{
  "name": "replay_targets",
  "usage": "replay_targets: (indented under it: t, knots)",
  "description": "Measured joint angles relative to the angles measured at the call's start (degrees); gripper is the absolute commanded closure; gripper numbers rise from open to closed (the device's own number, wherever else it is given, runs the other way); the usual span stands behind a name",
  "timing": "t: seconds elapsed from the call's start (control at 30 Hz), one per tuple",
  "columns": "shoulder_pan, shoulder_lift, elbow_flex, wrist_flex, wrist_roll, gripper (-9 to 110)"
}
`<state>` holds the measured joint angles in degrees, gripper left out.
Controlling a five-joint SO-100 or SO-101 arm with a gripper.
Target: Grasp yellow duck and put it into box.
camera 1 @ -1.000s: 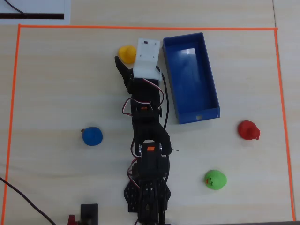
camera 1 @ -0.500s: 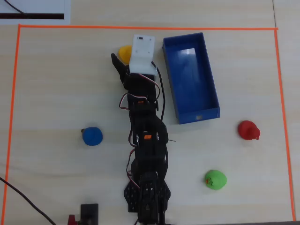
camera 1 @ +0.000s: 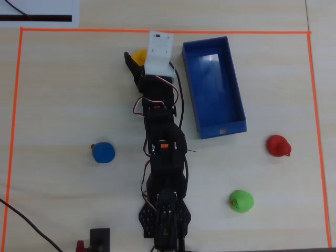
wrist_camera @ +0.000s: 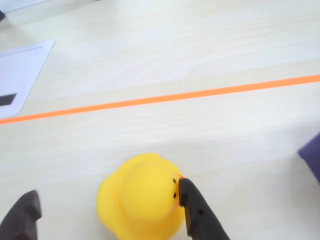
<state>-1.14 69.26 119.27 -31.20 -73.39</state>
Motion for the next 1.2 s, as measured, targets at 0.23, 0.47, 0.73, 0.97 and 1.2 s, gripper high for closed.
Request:
replay_targets:
  t: [0.23,0.47,0.73,0.97,1.2]
  knots:
    - [3.16,-0.09,-3.69,3.43,0.09,66]
    - [2.64,-0.09,0.26,0.26,-1.14,66]
    - [0.88,-0.44,1.14,-0.62,-1.05,66]
    - [0.44,-2.2,1.14,-0.88,0.0,67]
    - [0.09,-4.48,-0.7,-0.88,2.11,92]
